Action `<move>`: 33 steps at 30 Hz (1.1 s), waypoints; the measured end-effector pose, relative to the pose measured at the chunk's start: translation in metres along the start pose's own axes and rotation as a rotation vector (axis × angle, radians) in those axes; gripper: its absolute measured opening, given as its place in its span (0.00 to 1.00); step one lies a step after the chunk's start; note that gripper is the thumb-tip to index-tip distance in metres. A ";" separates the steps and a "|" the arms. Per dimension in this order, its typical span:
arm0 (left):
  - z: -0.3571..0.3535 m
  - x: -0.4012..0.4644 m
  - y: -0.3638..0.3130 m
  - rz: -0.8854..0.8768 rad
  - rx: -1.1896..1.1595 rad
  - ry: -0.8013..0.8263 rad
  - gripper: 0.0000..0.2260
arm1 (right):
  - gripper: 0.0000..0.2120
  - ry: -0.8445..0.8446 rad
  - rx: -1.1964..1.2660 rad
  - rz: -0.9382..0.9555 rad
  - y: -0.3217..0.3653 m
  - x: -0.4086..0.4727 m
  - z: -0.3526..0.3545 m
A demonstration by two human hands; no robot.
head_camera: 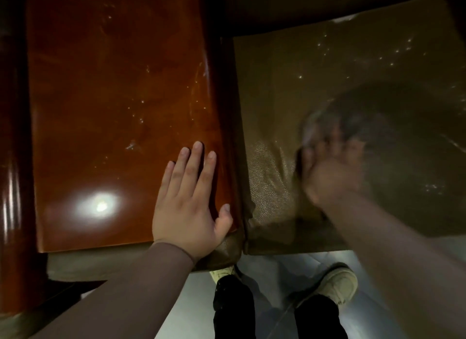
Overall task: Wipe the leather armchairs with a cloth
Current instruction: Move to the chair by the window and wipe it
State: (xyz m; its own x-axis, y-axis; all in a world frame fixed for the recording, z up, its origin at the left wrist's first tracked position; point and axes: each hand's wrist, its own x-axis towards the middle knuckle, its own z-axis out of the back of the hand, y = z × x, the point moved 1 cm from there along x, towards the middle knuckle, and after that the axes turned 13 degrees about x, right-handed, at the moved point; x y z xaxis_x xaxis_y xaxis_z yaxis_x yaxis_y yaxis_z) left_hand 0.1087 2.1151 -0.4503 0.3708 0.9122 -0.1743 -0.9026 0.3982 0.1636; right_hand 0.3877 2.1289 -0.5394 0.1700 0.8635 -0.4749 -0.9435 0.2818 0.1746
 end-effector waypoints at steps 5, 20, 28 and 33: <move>0.006 0.000 0.001 -0.001 0.008 -0.020 0.41 | 0.33 0.204 -0.045 0.648 0.004 -0.033 -0.014; 0.008 0.004 -0.002 0.009 -0.022 -0.023 0.40 | 0.35 0.077 -0.139 0.533 0.015 0.030 0.011; 0.008 -0.001 0.000 0.017 -0.008 0.028 0.40 | 0.30 0.183 -0.033 0.754 0.046 -0.016 -0.020; 0.008 -0.001 -0.001 0.012 -0.016 0.036 0.42 | 0.33 0.148 -0.183 0.611 0.012 0.049 0.023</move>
State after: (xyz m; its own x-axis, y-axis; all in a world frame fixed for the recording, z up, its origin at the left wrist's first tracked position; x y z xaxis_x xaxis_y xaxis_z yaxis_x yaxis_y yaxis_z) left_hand 0.1113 2.1146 -0.4426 0.3519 0.9127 -0.2076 -0.9106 0.3851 0.1499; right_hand 0.3916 2.1837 -0.5406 -0.4407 0.7752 -0.4527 -0.8932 -0.3282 0.3075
